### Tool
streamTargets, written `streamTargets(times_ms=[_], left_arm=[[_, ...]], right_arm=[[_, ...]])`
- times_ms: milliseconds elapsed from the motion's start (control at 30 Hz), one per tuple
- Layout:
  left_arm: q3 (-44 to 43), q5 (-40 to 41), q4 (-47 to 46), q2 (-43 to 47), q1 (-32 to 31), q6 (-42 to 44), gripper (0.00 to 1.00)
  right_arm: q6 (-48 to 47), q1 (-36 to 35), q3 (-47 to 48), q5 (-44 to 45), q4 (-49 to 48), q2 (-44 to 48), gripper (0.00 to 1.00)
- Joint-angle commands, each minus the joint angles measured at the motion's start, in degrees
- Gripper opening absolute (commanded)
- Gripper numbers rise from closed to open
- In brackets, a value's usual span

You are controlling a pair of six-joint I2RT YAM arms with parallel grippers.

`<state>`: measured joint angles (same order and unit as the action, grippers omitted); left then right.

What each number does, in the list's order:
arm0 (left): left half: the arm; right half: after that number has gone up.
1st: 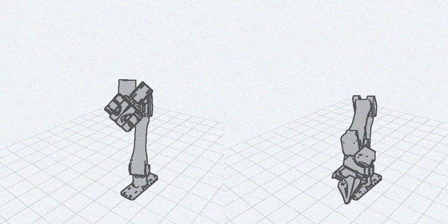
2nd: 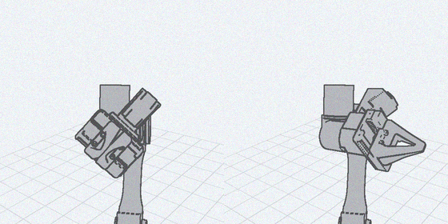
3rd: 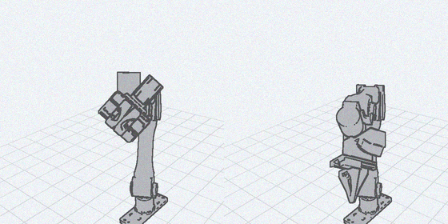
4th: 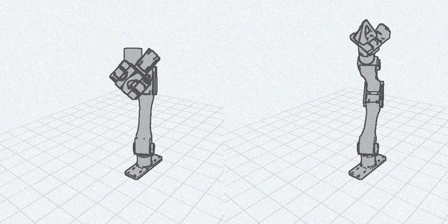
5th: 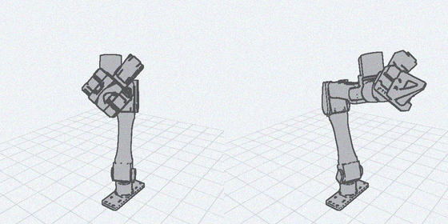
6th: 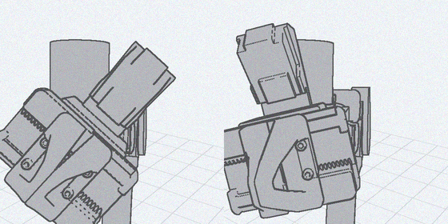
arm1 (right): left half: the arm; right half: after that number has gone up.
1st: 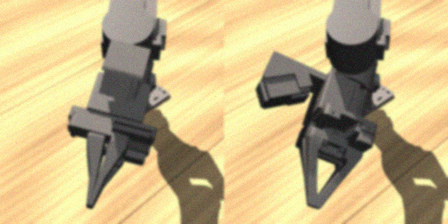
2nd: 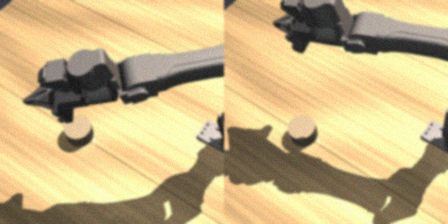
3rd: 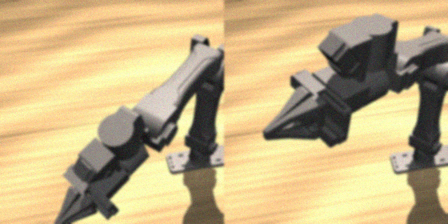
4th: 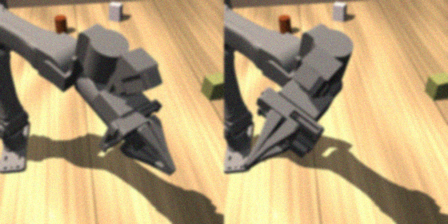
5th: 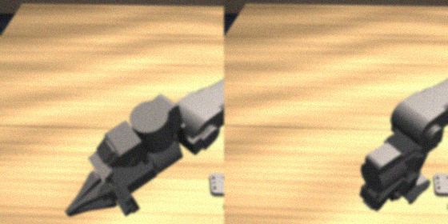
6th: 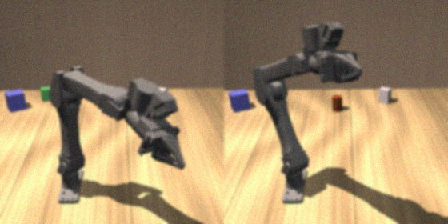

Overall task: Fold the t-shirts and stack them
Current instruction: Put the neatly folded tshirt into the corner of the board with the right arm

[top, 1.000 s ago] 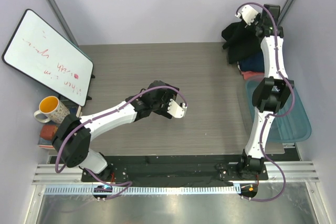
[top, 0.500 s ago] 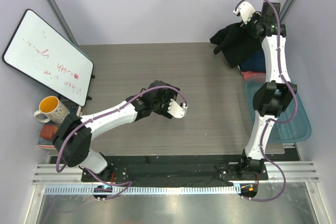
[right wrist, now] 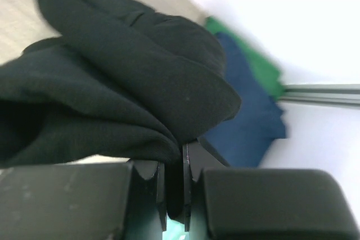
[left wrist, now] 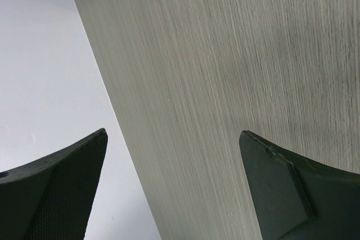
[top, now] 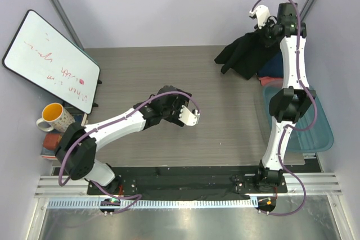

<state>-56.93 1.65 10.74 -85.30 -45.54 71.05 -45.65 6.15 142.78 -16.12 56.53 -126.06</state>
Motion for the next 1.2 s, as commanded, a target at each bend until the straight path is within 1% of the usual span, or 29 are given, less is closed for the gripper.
streamTargets(times_ms=[0, 100, 200, 233, 567, 633, 767, 800, 833, 900, 967, 1000, 1033, 1067, 1100, 1167], left_arm=[[0.32, -1.39, -1.60, 2.24, 0.54, 0.41, 1.00], [0.76, -1.47, -1.60, 2.42, 0.63, 0.41, 1.00], [0.85, -1.47, -1.78, 2.59, 0.71, 0.32, 1.00], [0.85, -1.47, -1.69, 2.59, 0.80, 0.23, 1.00], [1.12, -1.47, -1.95, 2.50, 0.80, -0.03, 1.00], [1.29, -1.47, -1.78, 2.50, 0.89, -0.12, 1.00], [1.38, -1.47, -1.87, 2.42, 0.80, -0.12, 1.00], [1.47, -1.47, -1.78, 2.42, 0.89, -0.12, 1.00], [1.38, -1.47, -1.78, 2.33, 0.98, -0.12, 1.00], [1.29, -1.47, -1.69, 2.24, 1.07, -0.21, 1.00], [1.29, -1.47, -1.52, 2.24, 1.15, -0.12, 1.00], [1.20, -1.47, -1.34, 2.15, 1.15, -0.12, 1.00], [1.29, -1.47, -1.43, 2.15, 1.24, -0.12, 1.00], [1.20, -1.47, -1.51, 2.07, 1.33, -0.21, 1.00], [1.20, -1.47, -1.34, 2.15, 1.33, -0.21, 1.00], [1.29, -1.47, -1.43, 2.15, 1.24, -0.29, 1.00]], right_arm=[[3.28, -0.26, -1.89, -3.92, 4.89, 3.98, 0.01], [3.72, -0.18, -1.02, -4.09, 7.10, 3.89, 0.01], [4.25, -0.18, 2.93, -4.36, 9.47, 3.10, 0.01], [4.34, -0.18, 3.90, -3.05, 9.47, 3.10, 0.01], [4.60, 2.63, 3.47, 12.23, -1.41, 2.31, 0.01], [4.25, 4.21, 2.86, 13.91, -3.17, 1.44, 0.01], [3.11, 6.94, -0.04, 15.85, -10.54, 0.29, 0.01], [2.59, 7.38, -1.18, 19.51, -11.87, -0.23, 0.01], [1.62, 8.43, -1.54, 21.03, -14.76, -1.54, 0.01], [1.27, 9.57, -1.63, 22.96, -16.18, -3.39, 0.01], [-1.19, 10.45, -2.59, 24.72, -18.21, -5.68, 0.01], [-2.15, 10.63, -4.16, 26.04, -18.56, -6.21, 0.05], [-3.64, 10.63, -5.13, 26.57, -19.61, -6.74, 0.16], [-4.27, 10.63, -6.45, 27.27, -20.40, -7.09, 0.33], [-4.97, 10.72, -9.68, 27.80, -21.19, -7.09, 0.52], [-6.55, 10.55, -12.43, 31.13, -24.09, -7.44, 0.62]])
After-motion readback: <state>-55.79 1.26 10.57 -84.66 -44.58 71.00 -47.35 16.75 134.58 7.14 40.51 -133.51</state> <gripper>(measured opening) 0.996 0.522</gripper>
